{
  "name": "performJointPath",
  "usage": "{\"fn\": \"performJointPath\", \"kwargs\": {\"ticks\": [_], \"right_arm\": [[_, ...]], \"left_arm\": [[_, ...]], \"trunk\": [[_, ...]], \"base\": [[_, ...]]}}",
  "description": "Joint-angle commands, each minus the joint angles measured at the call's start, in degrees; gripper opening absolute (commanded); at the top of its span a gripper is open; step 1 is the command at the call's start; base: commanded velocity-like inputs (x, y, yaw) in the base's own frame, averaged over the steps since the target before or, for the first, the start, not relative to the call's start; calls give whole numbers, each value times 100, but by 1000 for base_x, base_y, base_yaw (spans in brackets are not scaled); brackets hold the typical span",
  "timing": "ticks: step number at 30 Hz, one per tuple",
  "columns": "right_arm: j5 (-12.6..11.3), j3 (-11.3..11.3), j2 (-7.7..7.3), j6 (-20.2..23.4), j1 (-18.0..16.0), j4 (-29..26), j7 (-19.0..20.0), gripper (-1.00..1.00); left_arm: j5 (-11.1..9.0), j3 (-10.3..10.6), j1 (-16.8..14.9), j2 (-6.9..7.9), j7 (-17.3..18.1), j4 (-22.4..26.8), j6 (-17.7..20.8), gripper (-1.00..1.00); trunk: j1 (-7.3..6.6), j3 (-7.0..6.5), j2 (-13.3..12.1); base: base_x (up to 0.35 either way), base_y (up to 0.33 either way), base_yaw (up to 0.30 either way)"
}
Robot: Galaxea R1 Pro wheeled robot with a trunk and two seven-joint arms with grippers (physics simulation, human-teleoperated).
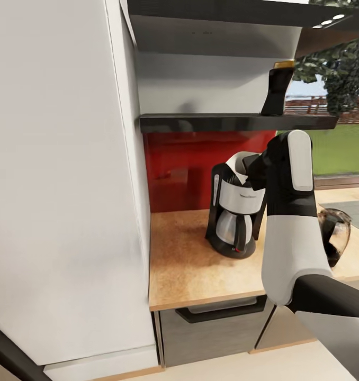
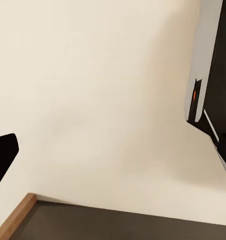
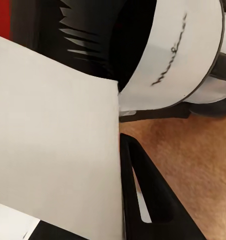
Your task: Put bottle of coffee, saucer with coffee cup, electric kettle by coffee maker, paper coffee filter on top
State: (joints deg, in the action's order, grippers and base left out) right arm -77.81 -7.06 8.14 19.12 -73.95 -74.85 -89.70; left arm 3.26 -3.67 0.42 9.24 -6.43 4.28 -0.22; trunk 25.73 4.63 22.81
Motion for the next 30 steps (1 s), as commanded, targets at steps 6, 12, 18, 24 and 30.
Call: {"fn": "performJointPath", "kwargs": {"ticks": [6,12,18,24,30], "right_arm": [[-23,-38,-13,39,-6,-3,-30,-100],[-23,-40,-14,39,-6,-3,-30,-100],[-23,-41,-15,39,-6,-3,-30,-100],[-23,-41,-73,39,-6,4,-30,-100],[-23,-41,-104,39,-6,19,-30,-100]], "left_arm": [[34,-37,2,-7,-7,11,0,100],[34,-37,2,-2,-2,11,4,100],[34,-42,2,-9,-7,11,0,100],[34,-39,2,-8,-7,11,2,100],[34,-39,2,-10,-7,11,-3,100]], "trunk": [[6,11,11],[6,11,11],[6,11,11],[6,11,11],[6,11,11]], "base": [[171,0,0],[23,0,0],[2,0,0],[27,-10,0],[51,-29,0]]}}
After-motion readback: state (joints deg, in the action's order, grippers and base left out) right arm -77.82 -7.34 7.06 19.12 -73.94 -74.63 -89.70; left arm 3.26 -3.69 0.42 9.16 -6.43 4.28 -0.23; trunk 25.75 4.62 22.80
